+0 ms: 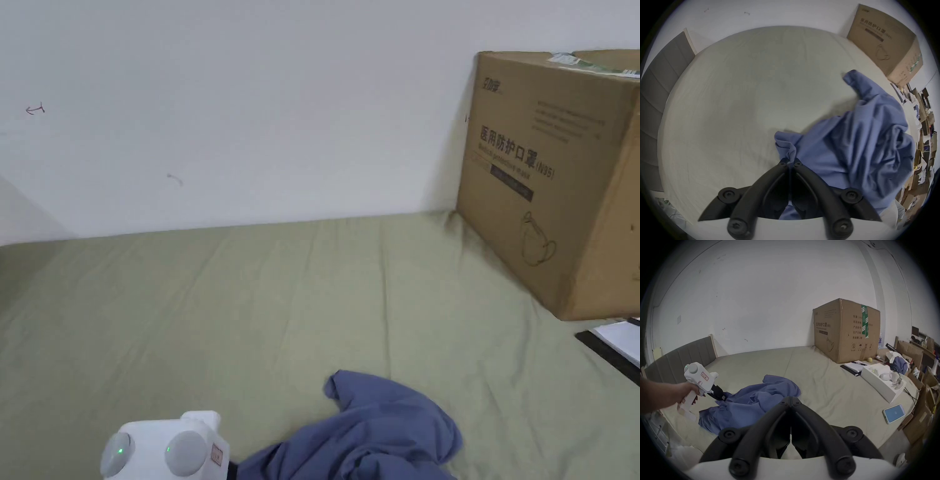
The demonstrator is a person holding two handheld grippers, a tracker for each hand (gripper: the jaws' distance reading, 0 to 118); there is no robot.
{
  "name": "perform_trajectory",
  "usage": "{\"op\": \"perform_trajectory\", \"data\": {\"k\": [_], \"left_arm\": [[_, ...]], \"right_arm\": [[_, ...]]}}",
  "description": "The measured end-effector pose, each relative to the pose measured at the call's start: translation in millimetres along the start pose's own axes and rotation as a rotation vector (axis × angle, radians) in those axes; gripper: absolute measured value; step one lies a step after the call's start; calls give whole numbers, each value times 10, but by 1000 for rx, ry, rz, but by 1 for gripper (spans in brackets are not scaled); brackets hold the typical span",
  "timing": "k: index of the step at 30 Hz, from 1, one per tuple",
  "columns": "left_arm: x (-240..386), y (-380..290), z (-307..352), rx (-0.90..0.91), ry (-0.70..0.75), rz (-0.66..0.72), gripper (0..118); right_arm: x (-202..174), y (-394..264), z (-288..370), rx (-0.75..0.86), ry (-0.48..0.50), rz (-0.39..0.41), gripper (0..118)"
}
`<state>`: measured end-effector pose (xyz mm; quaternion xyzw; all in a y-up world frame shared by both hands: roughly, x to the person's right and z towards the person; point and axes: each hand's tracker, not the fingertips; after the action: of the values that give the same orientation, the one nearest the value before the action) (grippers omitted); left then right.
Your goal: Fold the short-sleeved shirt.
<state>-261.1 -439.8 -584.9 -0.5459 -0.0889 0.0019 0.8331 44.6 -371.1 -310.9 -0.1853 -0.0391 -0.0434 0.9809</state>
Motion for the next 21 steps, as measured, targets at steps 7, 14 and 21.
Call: {"op": "perform_trajectory", "data": {"k": [7,14,21], "left_arm": [[-189,-418,610,284,-132,120,0],[-248,-671,738,313,-175,105,0],[-321,-740,674,320,-164,113,0]], "right_arm": [[287,971,-1068,-198,215,-69,0],[108,1270,-2950,-695,238,-13,72],[40,874,-4113,-869,77,-78,105]]}}
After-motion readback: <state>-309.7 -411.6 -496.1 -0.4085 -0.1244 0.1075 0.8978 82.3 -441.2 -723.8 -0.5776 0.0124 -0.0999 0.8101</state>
